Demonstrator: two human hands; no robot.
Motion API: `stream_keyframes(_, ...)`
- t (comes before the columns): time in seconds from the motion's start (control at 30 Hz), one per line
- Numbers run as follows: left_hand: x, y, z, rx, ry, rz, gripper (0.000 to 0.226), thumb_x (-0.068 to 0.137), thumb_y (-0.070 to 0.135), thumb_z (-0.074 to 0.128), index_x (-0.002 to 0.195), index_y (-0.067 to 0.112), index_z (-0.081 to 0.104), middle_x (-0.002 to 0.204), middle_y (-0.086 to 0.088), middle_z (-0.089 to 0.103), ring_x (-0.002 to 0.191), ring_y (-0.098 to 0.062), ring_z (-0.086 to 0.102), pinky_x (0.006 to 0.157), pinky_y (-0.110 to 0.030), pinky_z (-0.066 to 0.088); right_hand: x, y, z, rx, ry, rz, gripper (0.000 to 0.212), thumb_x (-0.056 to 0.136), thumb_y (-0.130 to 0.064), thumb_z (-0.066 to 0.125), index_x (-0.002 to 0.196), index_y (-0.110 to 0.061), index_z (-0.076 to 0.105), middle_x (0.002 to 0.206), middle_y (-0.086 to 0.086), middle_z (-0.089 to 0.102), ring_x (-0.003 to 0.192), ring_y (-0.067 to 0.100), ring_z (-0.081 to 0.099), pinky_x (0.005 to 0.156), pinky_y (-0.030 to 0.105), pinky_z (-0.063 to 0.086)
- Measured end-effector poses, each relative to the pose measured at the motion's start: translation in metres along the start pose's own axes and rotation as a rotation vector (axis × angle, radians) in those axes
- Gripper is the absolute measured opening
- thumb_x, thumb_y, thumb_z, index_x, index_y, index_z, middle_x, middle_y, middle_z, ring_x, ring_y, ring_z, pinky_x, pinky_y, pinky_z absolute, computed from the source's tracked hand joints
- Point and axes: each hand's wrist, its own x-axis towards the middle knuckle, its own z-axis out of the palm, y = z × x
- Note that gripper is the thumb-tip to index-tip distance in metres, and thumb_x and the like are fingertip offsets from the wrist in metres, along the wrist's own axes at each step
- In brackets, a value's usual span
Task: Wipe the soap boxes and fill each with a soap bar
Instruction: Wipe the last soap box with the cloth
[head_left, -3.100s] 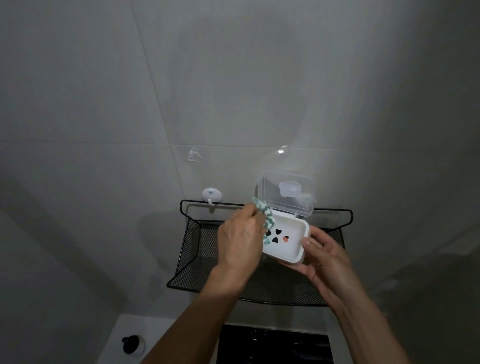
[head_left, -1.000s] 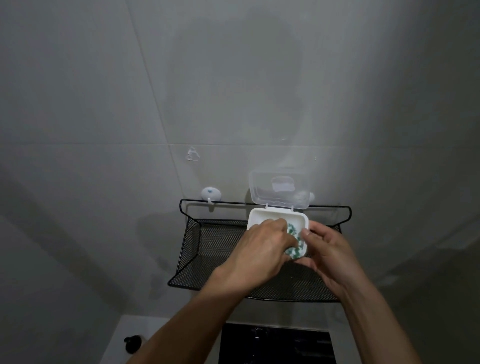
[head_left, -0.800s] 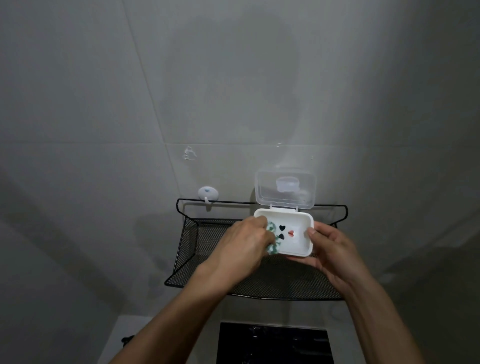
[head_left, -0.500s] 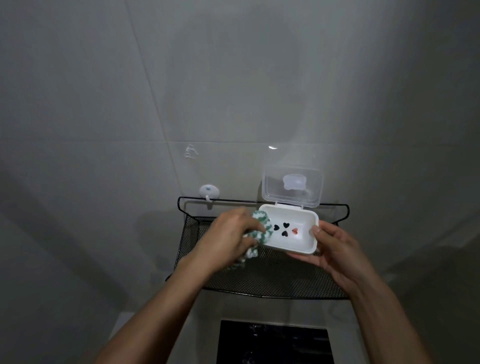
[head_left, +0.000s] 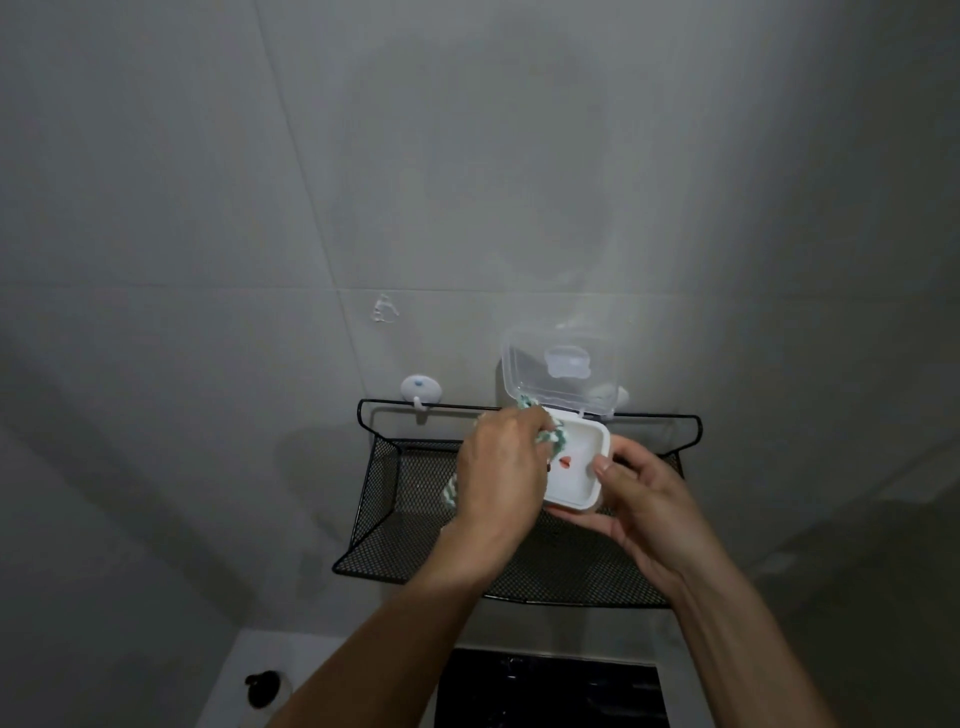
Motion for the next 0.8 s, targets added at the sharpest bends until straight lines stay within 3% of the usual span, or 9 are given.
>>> stream_keyframes(0.17,0.007,0.001,-0.001,-0.497,-0.141,-0.176,0.011,0.085,0.02,0.073,0.095,0.021,0.077,0.084,0.009,0.073,0.078,-0.006,0.068,0.075,-0.028,0.056,-0.002,0.003,0.0,0.013,-0.037,-0.022,0.038,0.089,-0.012,0.062,0.127,-0.009,0.061,0.118,0.022,0.071,0.106,0.037,0.071,0.077,0.05,0.061)
stream_keyframes(0.3,0.013,0.006,0.001,-0.657,-0.229,-0.309,0.007,0.081,0.023,0.077,0.085,0.017,0.077,0.07,0.002,0.073,0.067,-0.013,0.071,0.069,-0.039,0.061,-0.003,0.007,0.003,0.038,-0.077,-0.039,0.037,0.094,-0.01,0.058,0.131,-0.011,0.06,0.121,0.022,0.07,0.105,0.034,0.072,0.079,0.046,0.061)
stream_keyframes(0.47,0.018,0.01,0.002,-0.607,-0.197,-0.372,0.023,0.071,0.039,0.078,0.069,0.017,0.074,0.061,0.004,0.071,0.06,-0.014,0.07,0.061,-0.037,0.058,-0.004,0.013,0.01,0.076,-0.09,-0.072,0.036,0.099,-0.002,0.052,0.132,-0.012,0.061,0.12,0.024,0.069,0.103,0.031,0.072,0.085,0.046,0.06)
stream_keyframes(0.63,0.025,0.013,-0.002,-0.514,-0.195,-0.366,0.019,0.073,0.03,0.08,0.067,0.014,0.073,0.049,0.007,0.061,0.045,-0.007,0.055,0.055,-0.027,0.049,-0.003,0.012,0.011,0.062,-0.093,-0.072,0.037,0.104,-0.001,0.043,0.134,-0.014,0.061,0.124,0.023,0.068,0.113,0.034,0.068,0.09,0.047,0.058)
stream_keyframes(0.8,0.017,0.021,-0.01,-0.276,-0.221,-0.141,0.013,0.072,0.03,0.079,0.078,0.02,0.076,0.068,0.004,0.069,0.066,-0.01,0.064,0.063,-0.024,0.05,0.002,0.009,0.008,0.13,-0.072,-0.062,0.033,0.1,-0.011,0.048,0.129,-0.013,0.065,0.12,0.02,0.071,0.098,0.027,0.074,0.076,0.037,0.061)
